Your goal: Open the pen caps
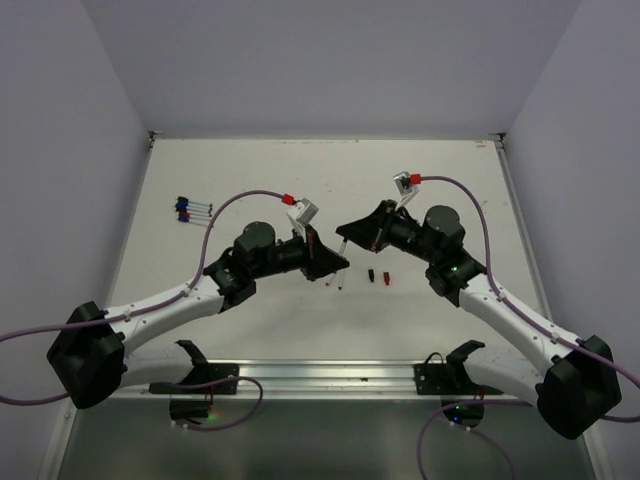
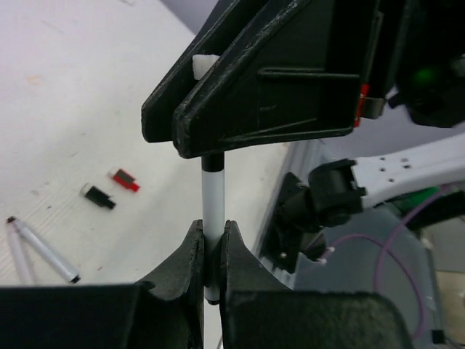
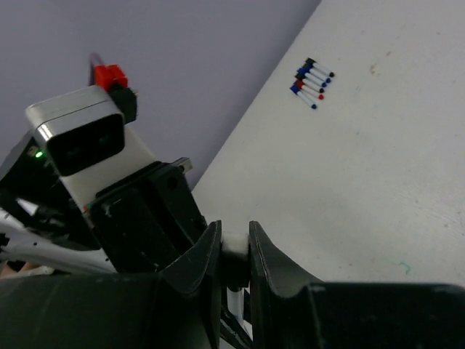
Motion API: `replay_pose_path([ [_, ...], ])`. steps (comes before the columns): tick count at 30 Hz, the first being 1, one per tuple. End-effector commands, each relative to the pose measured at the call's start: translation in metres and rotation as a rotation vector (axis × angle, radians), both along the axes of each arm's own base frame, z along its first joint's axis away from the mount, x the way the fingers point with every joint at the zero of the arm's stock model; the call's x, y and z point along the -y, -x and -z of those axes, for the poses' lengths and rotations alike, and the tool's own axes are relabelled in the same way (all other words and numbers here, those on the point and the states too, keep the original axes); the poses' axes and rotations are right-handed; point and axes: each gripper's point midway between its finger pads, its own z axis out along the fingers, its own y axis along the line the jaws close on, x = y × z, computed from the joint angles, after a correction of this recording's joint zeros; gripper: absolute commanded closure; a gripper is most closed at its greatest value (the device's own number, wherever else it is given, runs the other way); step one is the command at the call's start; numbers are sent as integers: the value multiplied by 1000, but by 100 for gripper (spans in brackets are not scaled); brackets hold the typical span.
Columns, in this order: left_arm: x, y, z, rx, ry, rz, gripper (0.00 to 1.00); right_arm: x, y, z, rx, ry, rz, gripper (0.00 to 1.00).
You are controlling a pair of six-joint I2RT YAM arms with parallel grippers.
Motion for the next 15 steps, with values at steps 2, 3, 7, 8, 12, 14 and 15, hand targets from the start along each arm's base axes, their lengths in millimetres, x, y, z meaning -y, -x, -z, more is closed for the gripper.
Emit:
replay_pose_path([
  [2,-5,58,-90,171,363,377,100,-13,22,-34,202,-167,-191,100],
  [3,-8,70,-100,211,404,430,100,-16,34,-52,255,-236,-262,100],
  [7,-11,74,-112,219,427,466,100,-19,47,-60,269,-323,-348,100],
  [8,-9,62,-113,212,417,400,100,-19,47,-62,266,-328,-345,100],
  [12,-24,-33,-53,-3,17,-150,100,-12,19,-20,173,-73,-164,100],
  [14,-62,-76,-13,-81,-198,-488,100,4,-9,-18,186,39,9,100],
  [15,-82,-78,1,-134,-313,-611,100,14,-12,7,92,140,69,100],
])
